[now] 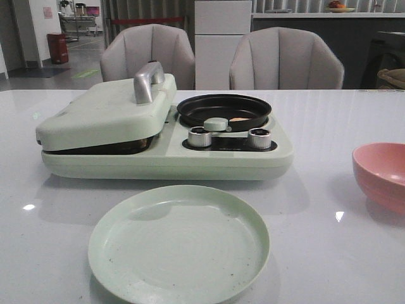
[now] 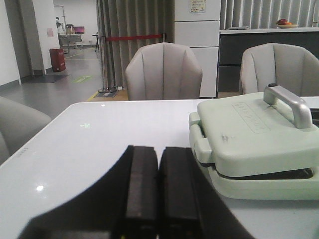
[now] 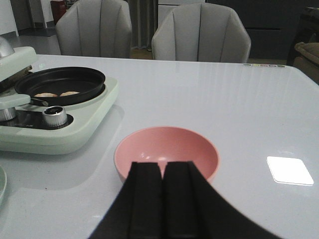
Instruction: Make breakfast with bread and shrimp
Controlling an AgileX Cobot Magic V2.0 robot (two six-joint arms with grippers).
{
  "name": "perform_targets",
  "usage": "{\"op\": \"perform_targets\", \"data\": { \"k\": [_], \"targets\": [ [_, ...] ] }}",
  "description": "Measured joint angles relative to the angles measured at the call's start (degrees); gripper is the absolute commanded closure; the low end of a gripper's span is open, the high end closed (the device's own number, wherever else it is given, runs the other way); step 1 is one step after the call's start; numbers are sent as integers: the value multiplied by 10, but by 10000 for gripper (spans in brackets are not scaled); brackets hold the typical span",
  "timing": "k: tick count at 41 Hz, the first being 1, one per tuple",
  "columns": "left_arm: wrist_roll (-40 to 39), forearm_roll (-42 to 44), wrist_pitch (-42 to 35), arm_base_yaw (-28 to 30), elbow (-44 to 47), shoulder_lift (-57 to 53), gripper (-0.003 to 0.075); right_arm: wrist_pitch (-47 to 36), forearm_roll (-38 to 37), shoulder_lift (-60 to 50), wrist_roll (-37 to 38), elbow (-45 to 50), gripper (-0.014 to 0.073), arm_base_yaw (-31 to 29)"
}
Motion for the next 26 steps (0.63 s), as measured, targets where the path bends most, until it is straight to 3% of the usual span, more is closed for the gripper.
{"op": "perform_targets", "data": {
  "k": [26],
  "targets": [
    [0, 1, 0, 0, 0, 0, 619, -17, 0, 0, 0, 0, 551, 0]
  ]
}}
